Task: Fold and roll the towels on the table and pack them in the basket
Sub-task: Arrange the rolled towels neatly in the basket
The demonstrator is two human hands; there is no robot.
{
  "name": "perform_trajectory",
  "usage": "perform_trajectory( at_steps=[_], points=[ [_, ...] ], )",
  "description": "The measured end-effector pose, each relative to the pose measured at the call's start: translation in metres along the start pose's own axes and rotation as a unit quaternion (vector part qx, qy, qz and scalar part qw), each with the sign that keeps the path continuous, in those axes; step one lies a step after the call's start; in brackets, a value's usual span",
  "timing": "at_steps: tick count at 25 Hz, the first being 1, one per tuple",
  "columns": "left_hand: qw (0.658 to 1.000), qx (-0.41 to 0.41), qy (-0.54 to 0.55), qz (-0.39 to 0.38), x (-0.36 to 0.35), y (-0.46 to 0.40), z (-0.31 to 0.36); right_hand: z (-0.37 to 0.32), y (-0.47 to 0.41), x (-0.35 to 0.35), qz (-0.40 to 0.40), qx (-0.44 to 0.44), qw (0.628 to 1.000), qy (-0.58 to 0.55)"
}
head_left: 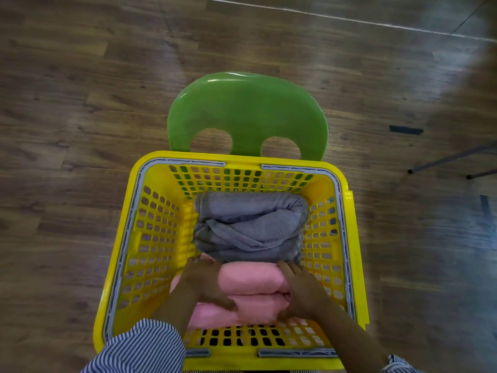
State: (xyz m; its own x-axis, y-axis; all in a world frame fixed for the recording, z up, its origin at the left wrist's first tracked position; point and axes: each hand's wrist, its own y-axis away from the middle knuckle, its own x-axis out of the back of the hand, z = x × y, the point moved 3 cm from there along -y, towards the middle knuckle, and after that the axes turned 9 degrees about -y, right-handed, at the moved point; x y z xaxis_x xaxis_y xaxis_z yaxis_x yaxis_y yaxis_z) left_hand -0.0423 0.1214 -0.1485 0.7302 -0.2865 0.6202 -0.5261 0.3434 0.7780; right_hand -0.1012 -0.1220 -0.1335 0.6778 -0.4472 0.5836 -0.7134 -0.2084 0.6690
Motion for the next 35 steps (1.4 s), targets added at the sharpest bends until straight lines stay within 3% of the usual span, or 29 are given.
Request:
perform_trajectory(
  at_steps=[3, 7, 11, 18, 21, 23, 26, 31, 35],
  points=[
    [1.0, -0.006, 0.017, 0.01, -0.012, 0.004, -0.001, -0.001, 0.0, 0.003, -0.006, 0.004, 1.0, -0.015],
    [0.997, -0.013, 0.045, -0.054, -0.01, 0.004, -0.007, -0.008, -0.007, 0.008, -0.009, 0.005, 1.0, -0.017],
    [0.997, -0.008, -0.017, -0.07, 0.002, -0.006, -0.006, -0.008, -0.011, 0.008, -0.009, -0.004, 1.0, 0.001],
    [0.999, 0.009, 0.007, 0.034, -0.014, -0.004, -0.005, -0.014, -0.006, 0.01, -0.005, 0.006, 1.0, 0.011],
    [0.99, -0.022, 0.097, 0.1, 0.0, -0.004, -0.011, -0.02, -0.019, 0.033, 0.038, 0.049, 0.998, -0.01],
    [0.966, 0.016, 0.178, 0.186, 0.013, -0.012, -0.021, -0.023, -0.042, 0.055, 0.111, 0.087, 0.989, 0.046],
    [0.949, 0.03, 0.145, 0.277, 0.024, -0.034, -0.026, -0.024, -0.081, 0.077, 0.158, 0.092, 0.965, 0.189],
    [0.962, -0.024, 0.056, 0.268, 0.03, -0.066, -0.013, -0.025, -0.11, 0.08, 0.124, 0.072, 0.948, 0.285],
    [0.968, -0.022, -0.002, 0.25, 0.018, -0.059, -0.01, -0.029, -0.112, 0.078, 0.147, 0.071, 0.946, 0.28]
  ],
)
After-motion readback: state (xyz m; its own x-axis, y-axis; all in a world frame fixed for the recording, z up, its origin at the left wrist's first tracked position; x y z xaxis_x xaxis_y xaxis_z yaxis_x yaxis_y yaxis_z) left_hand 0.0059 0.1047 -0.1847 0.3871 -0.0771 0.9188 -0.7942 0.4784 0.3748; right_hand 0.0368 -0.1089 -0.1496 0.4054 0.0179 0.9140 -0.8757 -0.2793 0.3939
